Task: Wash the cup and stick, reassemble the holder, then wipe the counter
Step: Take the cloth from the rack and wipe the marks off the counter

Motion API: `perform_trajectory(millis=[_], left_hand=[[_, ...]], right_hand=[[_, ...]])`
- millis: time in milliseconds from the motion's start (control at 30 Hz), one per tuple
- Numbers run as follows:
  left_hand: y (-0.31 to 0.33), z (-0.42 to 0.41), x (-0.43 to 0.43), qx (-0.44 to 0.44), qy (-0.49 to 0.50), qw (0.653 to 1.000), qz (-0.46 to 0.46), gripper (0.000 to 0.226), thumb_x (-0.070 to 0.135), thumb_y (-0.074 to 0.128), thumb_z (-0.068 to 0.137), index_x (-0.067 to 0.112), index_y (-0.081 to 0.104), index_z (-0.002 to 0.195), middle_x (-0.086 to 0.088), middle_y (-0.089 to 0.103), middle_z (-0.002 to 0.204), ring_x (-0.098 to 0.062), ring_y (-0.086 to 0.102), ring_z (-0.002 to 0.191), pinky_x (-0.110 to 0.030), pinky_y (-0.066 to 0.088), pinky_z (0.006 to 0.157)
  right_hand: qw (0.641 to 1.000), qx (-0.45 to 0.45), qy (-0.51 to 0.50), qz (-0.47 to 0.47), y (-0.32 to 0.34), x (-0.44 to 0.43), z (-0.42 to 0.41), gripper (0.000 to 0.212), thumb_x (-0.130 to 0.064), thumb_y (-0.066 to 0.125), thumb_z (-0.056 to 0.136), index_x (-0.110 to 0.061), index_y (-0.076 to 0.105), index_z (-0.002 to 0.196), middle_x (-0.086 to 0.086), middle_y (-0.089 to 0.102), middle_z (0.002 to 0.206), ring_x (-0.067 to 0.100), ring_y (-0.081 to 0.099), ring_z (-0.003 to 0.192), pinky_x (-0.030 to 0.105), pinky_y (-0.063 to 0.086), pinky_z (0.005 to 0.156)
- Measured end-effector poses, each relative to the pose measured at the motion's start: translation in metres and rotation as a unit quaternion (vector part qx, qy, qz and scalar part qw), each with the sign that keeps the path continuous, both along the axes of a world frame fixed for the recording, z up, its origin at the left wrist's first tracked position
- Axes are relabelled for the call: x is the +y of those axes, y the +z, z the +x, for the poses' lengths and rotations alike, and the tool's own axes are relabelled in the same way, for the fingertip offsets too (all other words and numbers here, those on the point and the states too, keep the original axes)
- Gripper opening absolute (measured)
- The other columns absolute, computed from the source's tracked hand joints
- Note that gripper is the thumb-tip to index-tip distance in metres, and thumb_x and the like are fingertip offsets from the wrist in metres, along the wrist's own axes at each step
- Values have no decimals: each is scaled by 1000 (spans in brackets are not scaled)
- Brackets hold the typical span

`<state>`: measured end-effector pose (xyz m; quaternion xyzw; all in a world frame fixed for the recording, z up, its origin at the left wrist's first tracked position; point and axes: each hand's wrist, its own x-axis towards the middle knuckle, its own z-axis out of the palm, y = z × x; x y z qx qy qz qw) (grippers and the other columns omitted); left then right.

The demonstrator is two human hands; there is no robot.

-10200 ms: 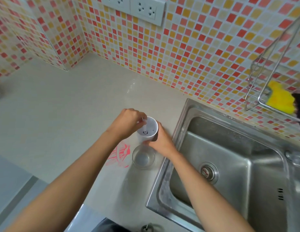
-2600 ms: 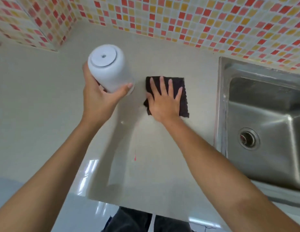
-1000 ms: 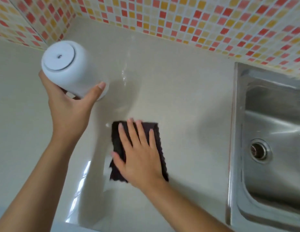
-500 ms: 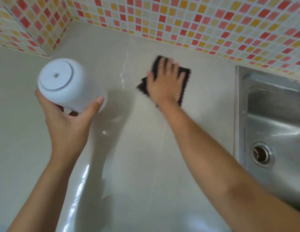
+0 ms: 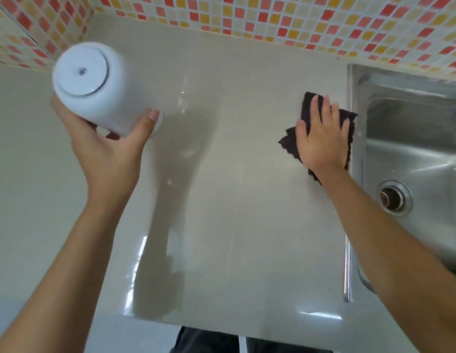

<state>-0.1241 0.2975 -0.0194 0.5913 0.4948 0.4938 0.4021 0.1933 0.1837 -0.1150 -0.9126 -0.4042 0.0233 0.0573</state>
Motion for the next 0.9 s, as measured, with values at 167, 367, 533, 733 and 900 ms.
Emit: perform_trajectory(millis=[167,367,533,733,900], left_hand=[[14,-19,1,3,15,1000,8,88,19,83,75,5,25,140,5,49,132,5,54,115,-20,51,90],[27,-34,-2,19,19,999,28,85,21,83,75,19,24,136,18,47,129,7,52,117,-30,53,95],[24,-52,-11,45,36,998,33,84,22,82,75,12,27,138,11,50,131,5,53,116,-21,51,90],[12,-35,-5,26,34,999,13,90,25,82,75,0,26,141,-7,51,139,-10,55,122,-22,54,89],[3,-7,-3,24,-13,1000,0,95,34,83,74,-3,28,141,-6,53,138,-9,57,121,-23,53,91]], right_hand=[[988,35,143,-35,16,-86,-193,68,-56,26,96,-23,11,153,8,7,161,31,4,147,57,11,115],[932,61,356,-3,16,-19,-256,61,-54,32,95,-29,24,150,1,24,158,27,16,146,55,16,113],[988,46,146,3,0,132,-196,62,-51,21,97,-24,14,153,1,14,160,26,9,146,51,4,117],[935,98,341,11,15,-37,-279,62,-46,33,97,-23,19,152,4,18,159,25,10,146,49,10,117],[982,3,189,-5,6,-80,-128,60,-49,26,97,-26,15,152,0,15,160,22,12,147,50,15,116]])
